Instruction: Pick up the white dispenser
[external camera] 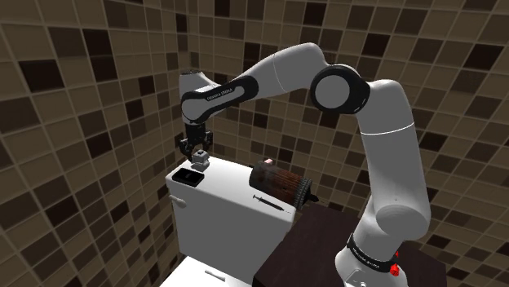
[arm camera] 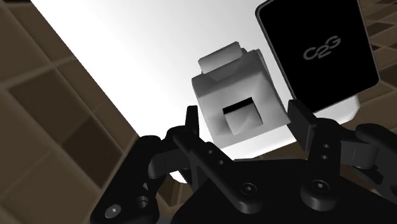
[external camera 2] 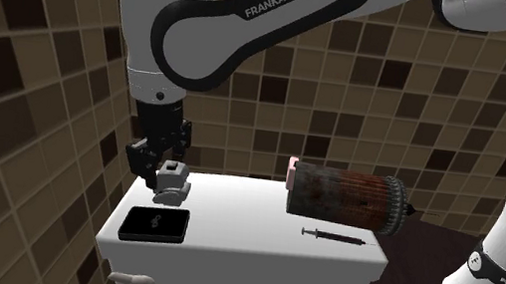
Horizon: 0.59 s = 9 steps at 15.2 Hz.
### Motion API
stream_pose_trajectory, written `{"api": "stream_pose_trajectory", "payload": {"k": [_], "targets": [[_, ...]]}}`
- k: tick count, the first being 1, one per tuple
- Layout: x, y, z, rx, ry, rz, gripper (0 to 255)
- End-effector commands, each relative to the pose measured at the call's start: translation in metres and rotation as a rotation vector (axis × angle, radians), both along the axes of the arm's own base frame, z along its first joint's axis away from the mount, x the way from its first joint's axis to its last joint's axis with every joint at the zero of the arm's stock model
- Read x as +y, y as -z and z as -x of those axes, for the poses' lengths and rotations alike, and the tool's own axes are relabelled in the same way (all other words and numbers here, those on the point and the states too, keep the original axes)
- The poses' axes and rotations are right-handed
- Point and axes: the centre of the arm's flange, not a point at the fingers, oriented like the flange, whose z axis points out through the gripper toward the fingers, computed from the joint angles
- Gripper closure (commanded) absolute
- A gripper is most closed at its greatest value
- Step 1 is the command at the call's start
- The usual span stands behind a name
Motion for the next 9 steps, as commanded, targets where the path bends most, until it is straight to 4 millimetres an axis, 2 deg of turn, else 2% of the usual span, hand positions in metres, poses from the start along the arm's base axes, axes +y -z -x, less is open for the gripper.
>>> {"api": "stream_pose_trajectory", "payload": {"k": [1,7,9], "targets": [[0.001,0.001,0.000,0.001,-0.001,0.000,255],[0.001,0.001,0.001,0.001,-0.001,0.000,255],[0.001,-0.009,0.001,0.001,-0.001,0.000,255]]}}
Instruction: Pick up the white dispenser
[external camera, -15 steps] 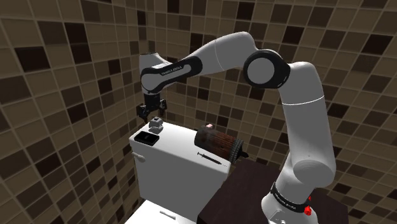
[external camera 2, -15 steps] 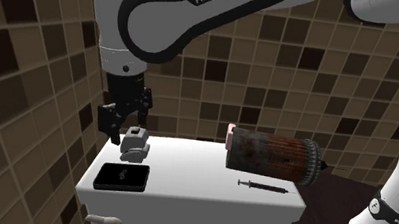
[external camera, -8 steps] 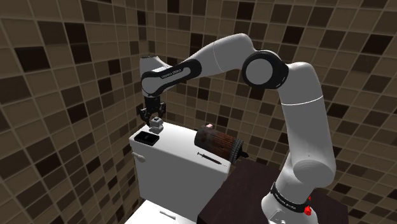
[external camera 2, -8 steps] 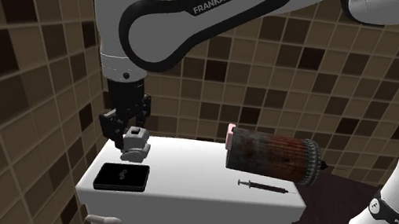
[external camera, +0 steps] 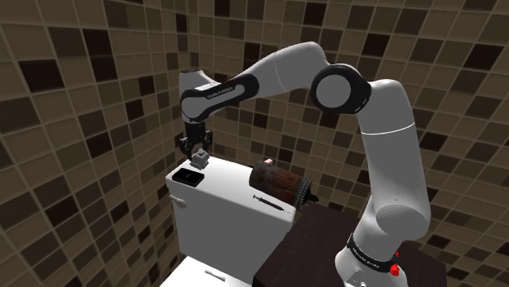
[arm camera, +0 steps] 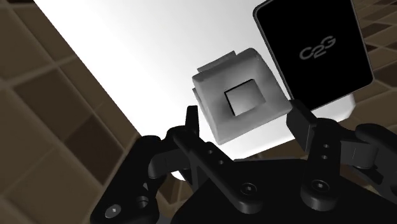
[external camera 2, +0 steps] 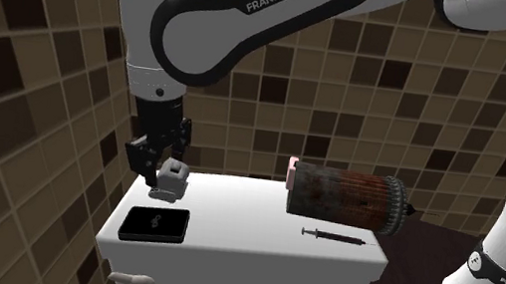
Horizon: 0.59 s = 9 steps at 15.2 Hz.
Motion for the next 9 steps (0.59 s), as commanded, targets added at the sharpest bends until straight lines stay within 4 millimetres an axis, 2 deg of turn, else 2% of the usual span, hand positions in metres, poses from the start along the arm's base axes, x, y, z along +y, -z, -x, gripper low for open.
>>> {"api": "stream_pose_trajectory", "payload": {"k": [1,9], "targets": [[0.000,-0.009,0.000,0.000,0.000,0.000,255],[0.000,-0.051,0.000,0.000,0.000,0.000,255]]}}
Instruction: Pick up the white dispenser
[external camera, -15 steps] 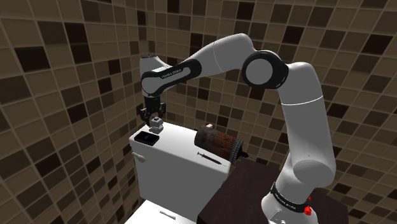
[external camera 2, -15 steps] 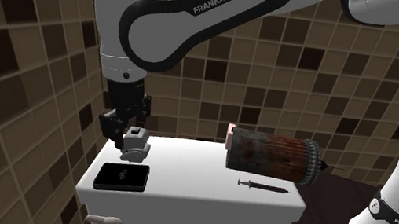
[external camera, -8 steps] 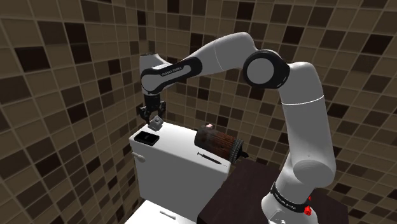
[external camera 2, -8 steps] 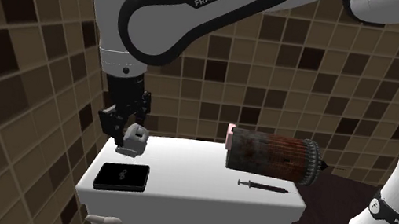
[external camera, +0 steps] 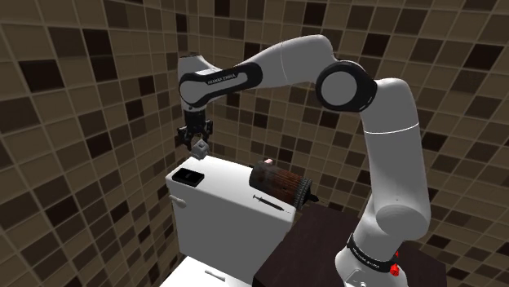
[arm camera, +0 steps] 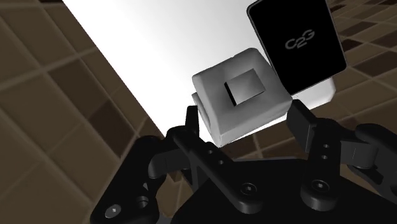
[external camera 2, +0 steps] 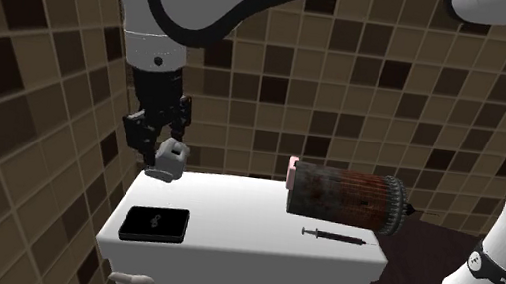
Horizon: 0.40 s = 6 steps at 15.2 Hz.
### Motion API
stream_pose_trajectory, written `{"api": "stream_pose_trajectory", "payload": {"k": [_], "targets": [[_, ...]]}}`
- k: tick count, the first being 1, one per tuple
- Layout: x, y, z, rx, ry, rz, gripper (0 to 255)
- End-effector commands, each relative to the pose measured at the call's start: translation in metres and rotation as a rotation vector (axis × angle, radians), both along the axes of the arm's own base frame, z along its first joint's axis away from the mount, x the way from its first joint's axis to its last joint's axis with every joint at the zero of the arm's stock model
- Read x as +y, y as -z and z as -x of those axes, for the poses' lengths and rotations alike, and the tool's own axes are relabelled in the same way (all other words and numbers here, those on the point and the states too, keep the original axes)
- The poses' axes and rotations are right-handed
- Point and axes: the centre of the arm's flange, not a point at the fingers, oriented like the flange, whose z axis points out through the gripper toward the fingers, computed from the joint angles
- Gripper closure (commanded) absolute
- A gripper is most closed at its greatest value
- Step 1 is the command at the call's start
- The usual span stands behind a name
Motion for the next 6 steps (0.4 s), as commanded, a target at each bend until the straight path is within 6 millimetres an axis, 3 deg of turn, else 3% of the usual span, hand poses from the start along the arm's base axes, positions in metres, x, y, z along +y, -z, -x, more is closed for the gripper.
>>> {"api": "stream_pose_trajectory", "payload": {"k": [1,6], "targets": [[0.000,-0.010,0.000,0.000,0.000,0.000,255],[0.000,-0.027,0.000,0.000,0.000,0.000,255]]}}
